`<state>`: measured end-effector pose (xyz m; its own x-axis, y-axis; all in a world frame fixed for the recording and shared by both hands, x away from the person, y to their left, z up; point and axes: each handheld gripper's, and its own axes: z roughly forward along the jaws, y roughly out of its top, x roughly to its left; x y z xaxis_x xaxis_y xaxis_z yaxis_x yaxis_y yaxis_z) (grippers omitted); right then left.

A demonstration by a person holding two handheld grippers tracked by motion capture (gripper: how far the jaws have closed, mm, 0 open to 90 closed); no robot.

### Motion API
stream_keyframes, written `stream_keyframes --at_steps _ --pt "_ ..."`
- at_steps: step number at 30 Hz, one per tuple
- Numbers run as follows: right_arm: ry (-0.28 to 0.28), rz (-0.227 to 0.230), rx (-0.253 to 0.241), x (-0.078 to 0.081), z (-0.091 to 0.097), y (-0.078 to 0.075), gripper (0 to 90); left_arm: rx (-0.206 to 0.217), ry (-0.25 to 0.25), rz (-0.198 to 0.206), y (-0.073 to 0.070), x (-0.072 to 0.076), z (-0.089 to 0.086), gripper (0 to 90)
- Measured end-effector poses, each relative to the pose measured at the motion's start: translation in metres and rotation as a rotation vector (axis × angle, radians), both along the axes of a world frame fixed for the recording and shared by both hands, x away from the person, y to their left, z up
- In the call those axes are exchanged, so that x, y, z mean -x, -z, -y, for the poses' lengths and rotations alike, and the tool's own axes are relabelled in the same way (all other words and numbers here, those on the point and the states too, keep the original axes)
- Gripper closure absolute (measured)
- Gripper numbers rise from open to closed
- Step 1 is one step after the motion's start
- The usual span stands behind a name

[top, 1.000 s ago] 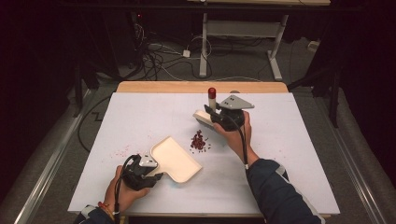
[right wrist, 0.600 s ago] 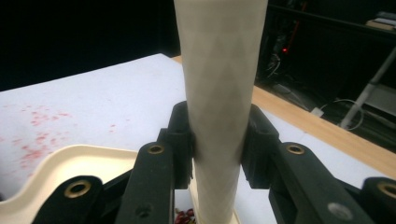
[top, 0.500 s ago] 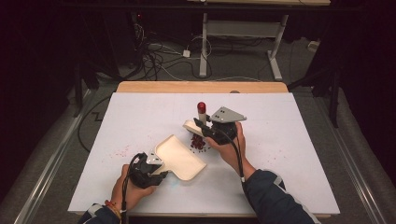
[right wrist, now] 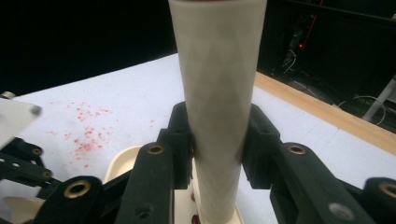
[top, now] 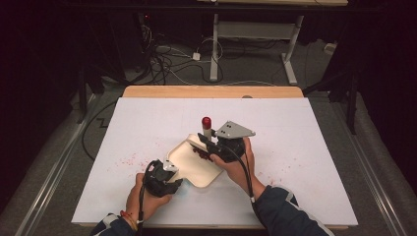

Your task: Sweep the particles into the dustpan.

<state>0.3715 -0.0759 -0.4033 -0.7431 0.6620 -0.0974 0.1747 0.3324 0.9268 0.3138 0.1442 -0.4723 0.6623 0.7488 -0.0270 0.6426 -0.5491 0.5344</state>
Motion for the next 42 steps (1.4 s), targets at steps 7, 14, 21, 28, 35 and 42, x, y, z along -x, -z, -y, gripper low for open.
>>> stream_keyframes --at_steps 7,14,21,28,35,42 --pt "-0.016 -0.001 -0.020 0.009 -0.003 -0.002 69.0 0.001 -0.004 -0.008 0.001 -0.003 0.004 64.3" --pt "-0.036 0.001 -0.012 0.015 -0.008 -0.003 69.3 -0.009 0.016 -0.012 -0.001 -0.006 0.002 64.2" --pt "-0.083 0.005 -0.016 0.018 -0.007 -0.006 69.7 -0.015 0.023 -0.002 0.000 -0.006 0.002 64.3" --pt "-0.067 0.021 -0.082 0.012 0.012 -0.019 69.8 -0.009 0.028 -0.012 0.001 -0.007 -0.001 64.3" --pt "-0.033 0.055 -0.110 0.010 0.033 -0.035 69.8 -0.013 0.036 -0.018 0.002 -0.008 -0.002 64.3" --pt "0.031 0.037 -0.048 0.000 0.055 -0.027 69.7 -0.018 0.034 -0.015 0.002 -0.006 -0.001 64.3"
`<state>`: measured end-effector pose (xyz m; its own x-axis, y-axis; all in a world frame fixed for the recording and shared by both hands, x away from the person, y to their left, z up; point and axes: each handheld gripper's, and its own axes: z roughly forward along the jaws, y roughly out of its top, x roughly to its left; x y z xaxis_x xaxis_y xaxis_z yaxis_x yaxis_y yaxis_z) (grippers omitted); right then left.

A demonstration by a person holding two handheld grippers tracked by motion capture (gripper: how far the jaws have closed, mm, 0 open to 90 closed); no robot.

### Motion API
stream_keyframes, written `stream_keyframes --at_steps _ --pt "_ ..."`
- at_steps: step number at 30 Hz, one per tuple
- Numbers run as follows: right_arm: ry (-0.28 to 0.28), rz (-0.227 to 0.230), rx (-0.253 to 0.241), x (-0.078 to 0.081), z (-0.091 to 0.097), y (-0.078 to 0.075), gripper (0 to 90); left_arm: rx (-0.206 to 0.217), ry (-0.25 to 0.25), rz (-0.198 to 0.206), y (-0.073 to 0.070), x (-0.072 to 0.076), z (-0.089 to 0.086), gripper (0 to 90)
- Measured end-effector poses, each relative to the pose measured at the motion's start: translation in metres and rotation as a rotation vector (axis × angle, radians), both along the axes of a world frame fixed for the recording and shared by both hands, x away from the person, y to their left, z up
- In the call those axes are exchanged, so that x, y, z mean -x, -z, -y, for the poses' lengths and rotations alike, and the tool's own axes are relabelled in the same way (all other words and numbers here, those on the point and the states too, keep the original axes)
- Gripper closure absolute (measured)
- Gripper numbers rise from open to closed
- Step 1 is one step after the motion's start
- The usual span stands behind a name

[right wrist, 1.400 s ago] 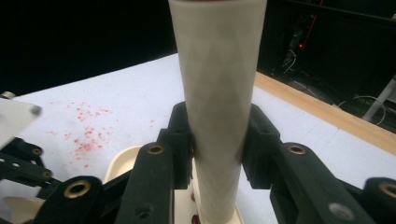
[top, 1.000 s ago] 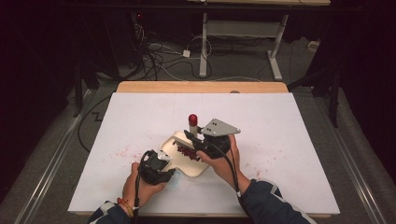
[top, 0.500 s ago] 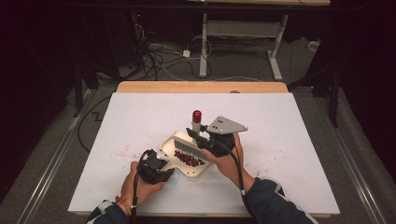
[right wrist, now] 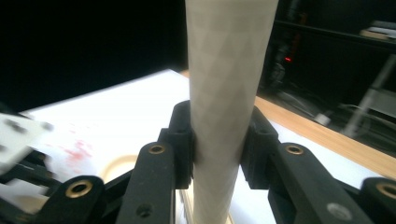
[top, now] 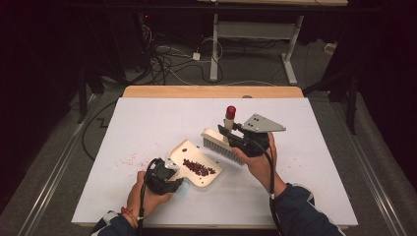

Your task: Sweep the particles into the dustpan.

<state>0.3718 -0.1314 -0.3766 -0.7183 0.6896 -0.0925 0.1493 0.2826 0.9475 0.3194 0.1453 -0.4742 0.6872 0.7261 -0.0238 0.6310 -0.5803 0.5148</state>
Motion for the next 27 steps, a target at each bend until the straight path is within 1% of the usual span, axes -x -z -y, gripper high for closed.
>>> stream_keyframes --at_steps 2,4,8,10,15,17,20,21,23,25,27 --pt "0.011 0.005 0.016 -0.001 0.005 0.003 69.7 -0.002 0.001 0.002 0.000 0.001 0.000 64.3" --pt "0.016 -0.003 0.027 -0.002 0.011 0.005 69.7 0.000 0.003 0.001 0.000 0.002 -0.001 64.3" --pt "0.031 -0.024 0.023 -0.003 0.026 0.007 69.7 0.003 0.004 -0.004 0.000 0.005 -0.004 64.3" --pt "0.038 -0.023 0.027 0.000 0.033 0.006 69.7 0.006 0.005 -0.006 0.000 0.006 -0.005 64.3" --pt "0.026 -0.032 0.044 0.011 0.043 0.007 69.7 0.004 0.004 -0.006 0.001 0.006 -0.005 64.3" --pt "0.020 -0.036 0.049 0.016 0.042 0.009 69.7 0.001 0.004 -0.007 0.000 0.006 -0.004 64.3" --pt "-0.013 -0.052 0.056 0.023 0.036 0.014 69.7 0.000 0.003 -0.007 0.000 0.006 -0.004 64.3" --pt "-0.017 -0.052 0.051 0.025 0.034 0.015 69.7 0.002 0.003 -0.008 0.001 0.006 -0.004 64.3" --pt "-0.014 -0.038 0.062 0.028 0.029 0.015 69.7 0.010 0.001 -0.011 0.001 0.005 -0.005 64.3" --pt "-0.022 -0.042 0.052 0.029 0.026 0.017 69.7 0.012 0.000 -0.011 0.001 0.005 -0.005 64.2" --pt "-0.030 -0.042 0.052 0.031 0.023 0.018 69.6 0.013 -0.002 -0.011 0.001 0.005 -0.005 64.2"
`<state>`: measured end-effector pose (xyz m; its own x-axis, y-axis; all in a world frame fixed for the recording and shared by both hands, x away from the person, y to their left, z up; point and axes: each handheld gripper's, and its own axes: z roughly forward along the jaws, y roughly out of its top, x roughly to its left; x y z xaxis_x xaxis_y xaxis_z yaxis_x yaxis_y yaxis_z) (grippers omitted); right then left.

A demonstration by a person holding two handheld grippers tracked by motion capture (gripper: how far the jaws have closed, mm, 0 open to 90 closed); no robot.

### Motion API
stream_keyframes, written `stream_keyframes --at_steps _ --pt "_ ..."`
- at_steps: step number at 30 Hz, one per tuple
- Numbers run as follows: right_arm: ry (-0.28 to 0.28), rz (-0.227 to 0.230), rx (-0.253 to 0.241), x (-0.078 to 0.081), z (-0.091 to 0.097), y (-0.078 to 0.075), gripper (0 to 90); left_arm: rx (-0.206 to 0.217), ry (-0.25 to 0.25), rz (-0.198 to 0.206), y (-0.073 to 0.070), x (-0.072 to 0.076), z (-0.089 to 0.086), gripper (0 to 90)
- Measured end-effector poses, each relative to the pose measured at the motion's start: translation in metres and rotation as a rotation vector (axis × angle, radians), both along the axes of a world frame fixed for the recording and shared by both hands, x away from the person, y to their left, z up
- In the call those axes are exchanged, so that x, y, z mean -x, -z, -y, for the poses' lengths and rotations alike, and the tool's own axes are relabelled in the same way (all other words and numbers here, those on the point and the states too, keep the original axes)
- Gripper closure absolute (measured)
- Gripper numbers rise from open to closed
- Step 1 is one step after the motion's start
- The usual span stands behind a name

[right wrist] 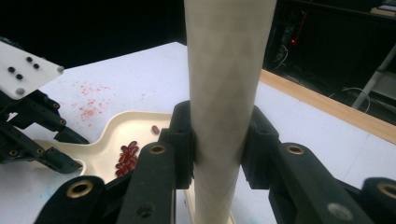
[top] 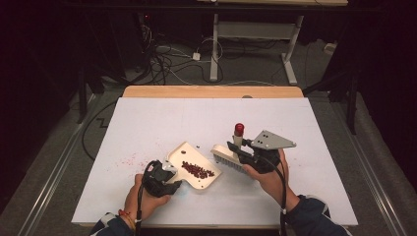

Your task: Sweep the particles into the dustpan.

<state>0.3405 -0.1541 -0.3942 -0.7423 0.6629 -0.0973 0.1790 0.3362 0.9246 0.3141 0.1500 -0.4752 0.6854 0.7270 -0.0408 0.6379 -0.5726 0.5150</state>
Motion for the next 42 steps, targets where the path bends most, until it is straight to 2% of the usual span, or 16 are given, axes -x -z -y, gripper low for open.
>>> stream_keyframes --at_steps 2,5,9,10,14,17,22,24,27,30,34,38,42 --pt "-0.009 0.003 -0.011 0.004 -0.002 0.000 69.7 -0.002 0.003 -0.001 0.000 0.000 0.000 64.2" --pt "-0.052 -0.019 -0.042 0.010 -0.008 -0.001 69.7 -0.001 0.002 -0.001 0.000 0.000 0.000 64.3" --pt "-0.081 0.005 -0.052 0.017 -0.012 -0.004 69.8 0.003 0.002 -0.001 -0.001 0.000 -0.001 64.2" --pt "-0.078 0.015 -0.069 0.018 -0.011 -0.006 69.8 0.003 0.001 -0.001 -0.001 0.000 -0.001 64.2" --pt "-0.055 0.062 -0.080 0.018 -0.004 -0.015 69.8 0.006 -0.001 -0.002 -0.001 0.000 -0.002 64.2" --pt "-0.035 0.072 -0.088 0.013 0.002 -0.016 69.7 0.008 -0.002 -0.005 -0.001 0.000 -0.004 64.2" --pt "0.001 0.125 -0.100 -0.002 0.003 -0.017 69.8 0.045 -0.024 -0.022 -0.001 -0.004 -0.011 64.1" --pt "0.015 0.135 -0.101 -0.012 0.000 -0.017 69.8 0.036 -0.027 -0.021 -0.001 -0.005 -0.013 64.1" --pt "0.022 0.135 -0.084 -0.029 -0.010 -0.013 69.8 0.026 -0.021 -0.024 -0.001 -0.006 -0.013 64.2" --pt "0.040 0.116 -0.076 -0.046 -0.024 -0.005 69.7 0.032 -0.017 -0.032 -0.001 -0.008 -0.014 64.2" --pt "0.086 0.106 -0.059 -0.061 -0.045 0.007 69.7 0.026 -0.016 -0.026 -0.001 -0.010 -0.017 64.1" --pt "0.058 0.092 -0.045 -0.063 -0.068 0.013 69.7 0.027 -0.029 -0.023 0.000 -0.011 -0.018 64.1" --pt "0.003 0.086 -0.012 -0.051 -0.085 0.014 69.4 0.031 -0.036 -0.020 -0.001 -0.012 -0.020 64.1"
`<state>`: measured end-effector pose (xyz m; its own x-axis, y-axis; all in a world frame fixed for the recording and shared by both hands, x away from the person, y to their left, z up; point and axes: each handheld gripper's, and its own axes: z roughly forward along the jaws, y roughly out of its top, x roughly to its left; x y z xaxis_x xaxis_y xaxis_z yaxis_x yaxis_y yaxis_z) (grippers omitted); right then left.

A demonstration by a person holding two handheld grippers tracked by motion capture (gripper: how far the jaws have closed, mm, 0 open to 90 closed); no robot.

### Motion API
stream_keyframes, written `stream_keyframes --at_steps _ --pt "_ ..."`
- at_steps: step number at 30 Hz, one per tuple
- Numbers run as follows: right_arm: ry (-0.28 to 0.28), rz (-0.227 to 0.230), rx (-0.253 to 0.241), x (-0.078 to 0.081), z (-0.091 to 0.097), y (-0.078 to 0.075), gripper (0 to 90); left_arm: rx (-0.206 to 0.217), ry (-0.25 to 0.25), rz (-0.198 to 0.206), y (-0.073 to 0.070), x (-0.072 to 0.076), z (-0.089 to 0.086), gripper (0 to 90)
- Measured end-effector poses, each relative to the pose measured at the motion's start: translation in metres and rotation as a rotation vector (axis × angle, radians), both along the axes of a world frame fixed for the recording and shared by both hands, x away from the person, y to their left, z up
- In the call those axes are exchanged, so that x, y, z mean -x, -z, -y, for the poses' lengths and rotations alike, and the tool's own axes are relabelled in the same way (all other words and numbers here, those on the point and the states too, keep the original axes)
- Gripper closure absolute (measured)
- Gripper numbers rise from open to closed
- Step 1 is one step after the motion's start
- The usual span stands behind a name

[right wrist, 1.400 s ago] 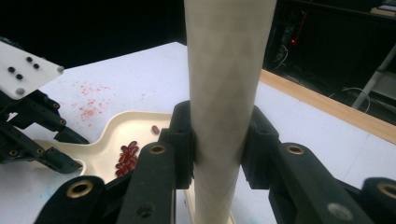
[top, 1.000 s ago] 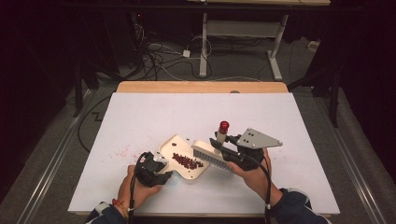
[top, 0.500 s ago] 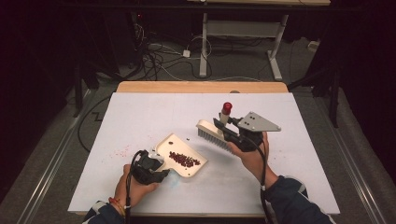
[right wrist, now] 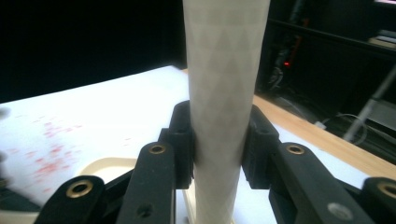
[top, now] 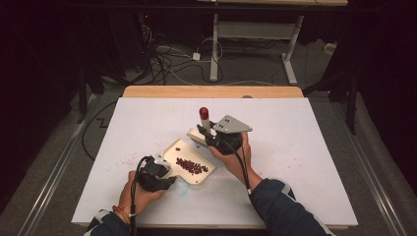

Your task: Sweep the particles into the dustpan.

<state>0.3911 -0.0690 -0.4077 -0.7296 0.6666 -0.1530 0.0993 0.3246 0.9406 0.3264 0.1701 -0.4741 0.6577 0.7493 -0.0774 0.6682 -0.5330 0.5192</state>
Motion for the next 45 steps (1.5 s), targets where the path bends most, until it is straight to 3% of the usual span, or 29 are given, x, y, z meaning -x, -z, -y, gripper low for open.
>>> stream_keyframes --at_steps 4,10,15,18,23,31,37,41,45 --pt "-0.068 -0.014 0.006 0.020 -0.007 -0.002 69.6 0.005 -0.007 -0.006 0.000 0.000 -0.001 64.0" --pt "-0.158 -0.042 -0.031 0.041 -0.006 -0.010 69.7 -0.006 -0.007 -0.002 0.001 0.000 0.000 63.9" --pt "-0.160 -0.004 -0.052 0.048 0.004 -0.022 69.7 -0.006 -0.006 0.001 0.001 0.001 0.000 63.9" --pt "-0.137 0.012 -0.052 0.044 0.009 -0.025 69.7 -0.002 -0.005 -0.002 0.001 0.000 -0.001 64.0" --pt "-0.089 0.012 -0.050 0.029 0.012 -0.019 69.7 -0.001 -0.005 -0.004 0.001 0.001 -0.001 64.1" --pt "-0.033 0.025 -0.073 0.001 0.001 -0.006 69.7 0.000 -0.005 0.000 0.002 0.001 -0.001 64.1" --pt "-0.081 0.013 -0.084 -0.010 -0.017 0.002 69.7 0.005 -0.008 0.001 0.002 0.001 -0.001 64.1" --pt "-0.105 0.017 -0.076 -0.010 -0.028 0.004 69.7 0.010 -0.009 0.001 0.002 0.002 -0.001 64.1" --pt "-0.173 0.017 -0.071 -0.004 -0.032 0.004 69.7 0.010 -0.006 0.000 0.002 0.002 -0.002 64.1"
